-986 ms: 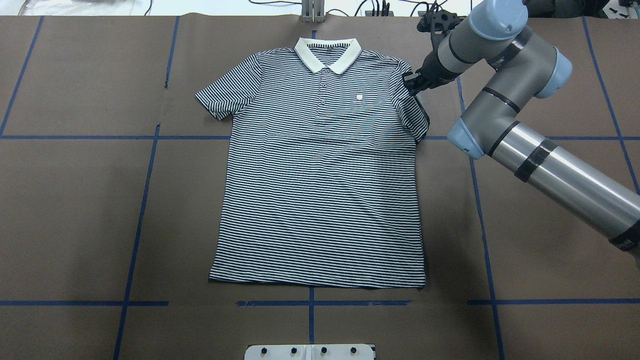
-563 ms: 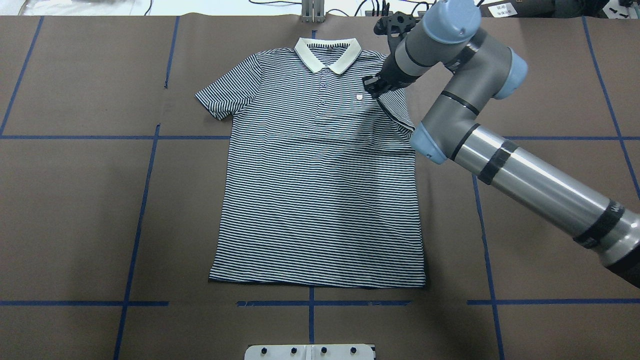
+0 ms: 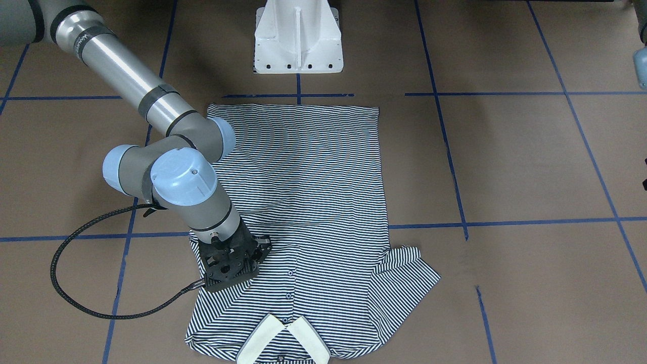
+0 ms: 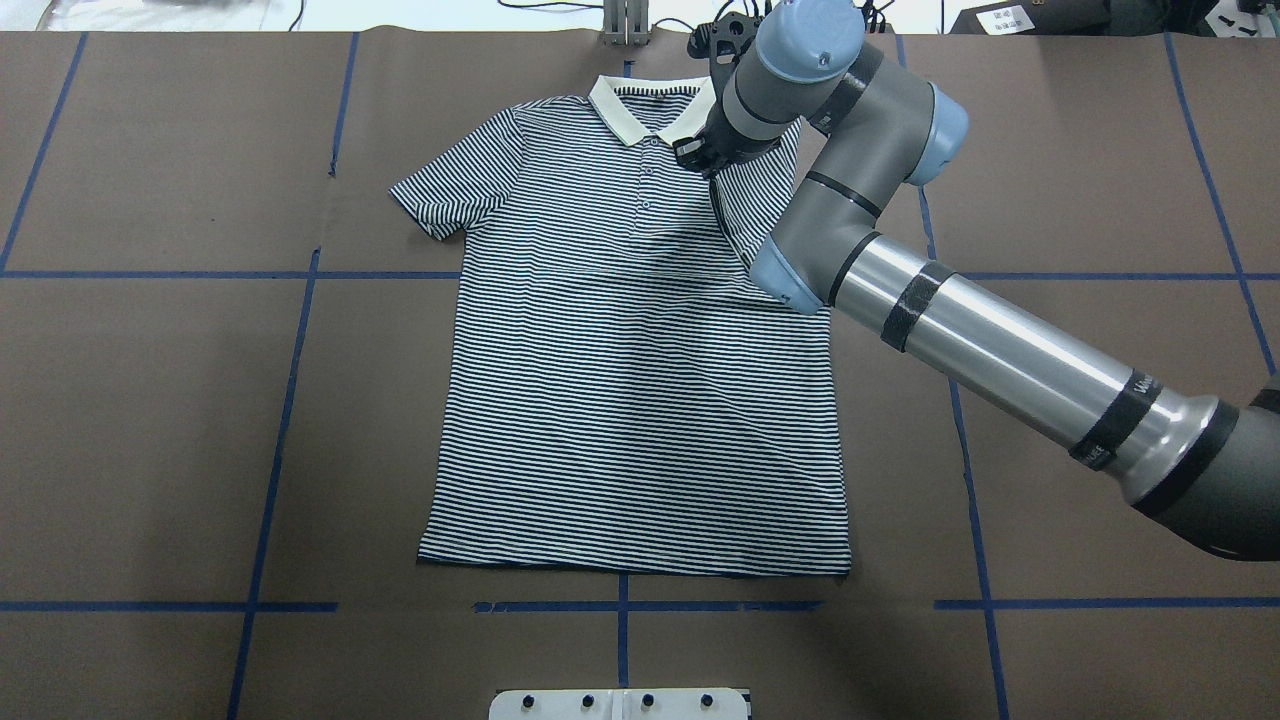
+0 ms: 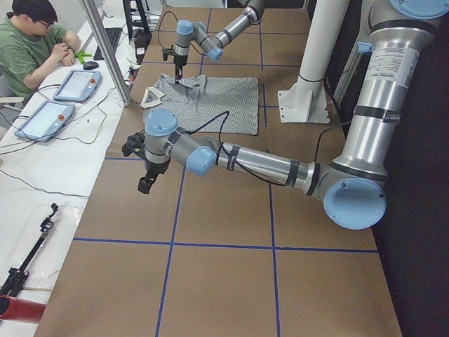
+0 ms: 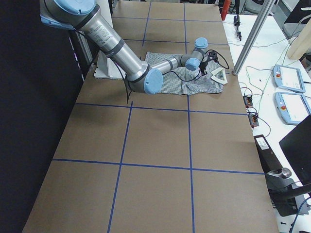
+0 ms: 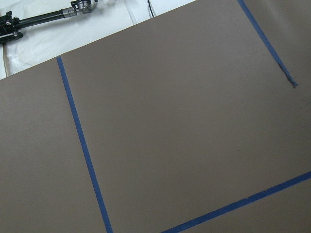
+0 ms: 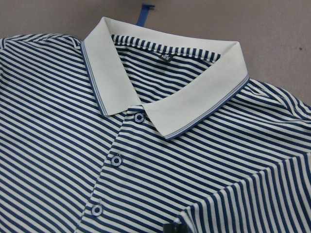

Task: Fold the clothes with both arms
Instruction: 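Fold the grasped sleeve inward toward the collar with the right gripper, then release the sleeve and lift the right gripper while the left arm reaches in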

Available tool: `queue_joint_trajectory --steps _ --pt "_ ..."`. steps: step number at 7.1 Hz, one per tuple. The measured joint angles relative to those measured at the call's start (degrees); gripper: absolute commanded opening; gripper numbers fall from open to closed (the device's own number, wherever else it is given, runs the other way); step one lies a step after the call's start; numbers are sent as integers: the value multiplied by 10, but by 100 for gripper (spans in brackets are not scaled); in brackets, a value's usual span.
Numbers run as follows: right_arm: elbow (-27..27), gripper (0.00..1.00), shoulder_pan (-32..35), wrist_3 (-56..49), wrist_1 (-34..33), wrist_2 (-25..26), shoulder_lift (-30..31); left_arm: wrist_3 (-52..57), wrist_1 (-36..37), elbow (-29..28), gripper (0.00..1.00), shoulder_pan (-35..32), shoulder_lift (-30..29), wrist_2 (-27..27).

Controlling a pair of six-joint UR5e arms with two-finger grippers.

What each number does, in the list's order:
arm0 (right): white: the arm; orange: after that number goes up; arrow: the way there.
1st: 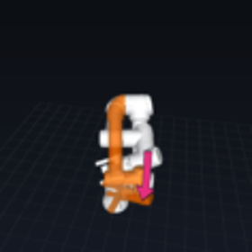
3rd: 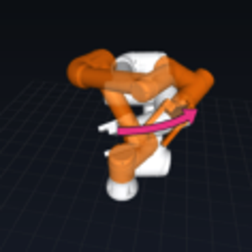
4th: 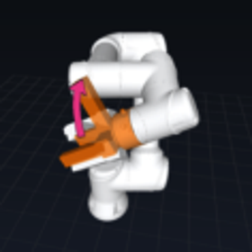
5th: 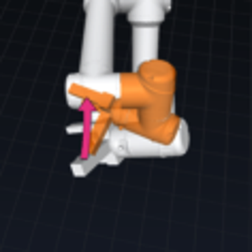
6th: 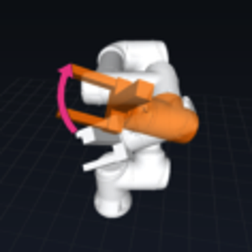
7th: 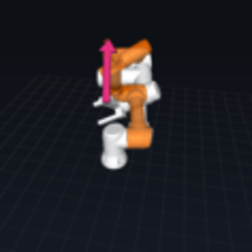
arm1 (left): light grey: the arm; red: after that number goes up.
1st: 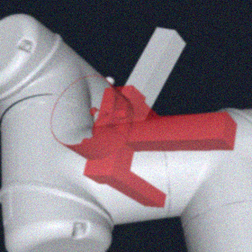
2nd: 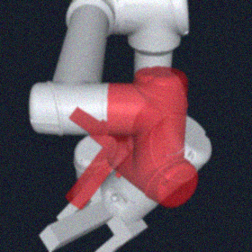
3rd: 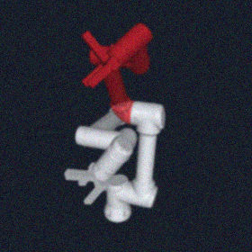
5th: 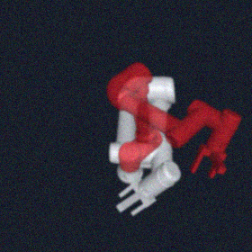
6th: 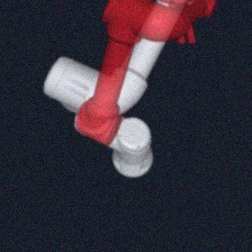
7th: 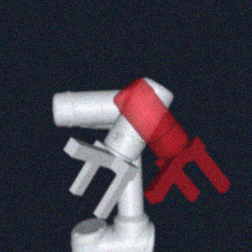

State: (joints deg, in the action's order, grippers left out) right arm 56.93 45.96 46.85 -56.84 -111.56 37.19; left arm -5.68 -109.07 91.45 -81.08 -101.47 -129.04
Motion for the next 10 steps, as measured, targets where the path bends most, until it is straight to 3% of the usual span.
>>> queue_joint_trajectory --steps 2,4,5,7,8,10 --pt "-1 100 1 18 0 3 -1 -68 -20 -3 100 18 -19 3" --pt "22 100 12 58 -23 -25 9 -252 -74 -29 100 103 -68 45" --pt "67 100 24 66 -86 -55 26 -350 -86 -45 100 156 -100 88" --pt "218 100 57 56 -248 -108 93 -507 -91 -81 100 246 -160 183" --pt "273 100 76 33 -282 -133 132 -554 -92 -117 99 277 -194 224" --pt "306 100 102 -7 -294 -162 173 -606 -93 -183 98 320 -243 283"
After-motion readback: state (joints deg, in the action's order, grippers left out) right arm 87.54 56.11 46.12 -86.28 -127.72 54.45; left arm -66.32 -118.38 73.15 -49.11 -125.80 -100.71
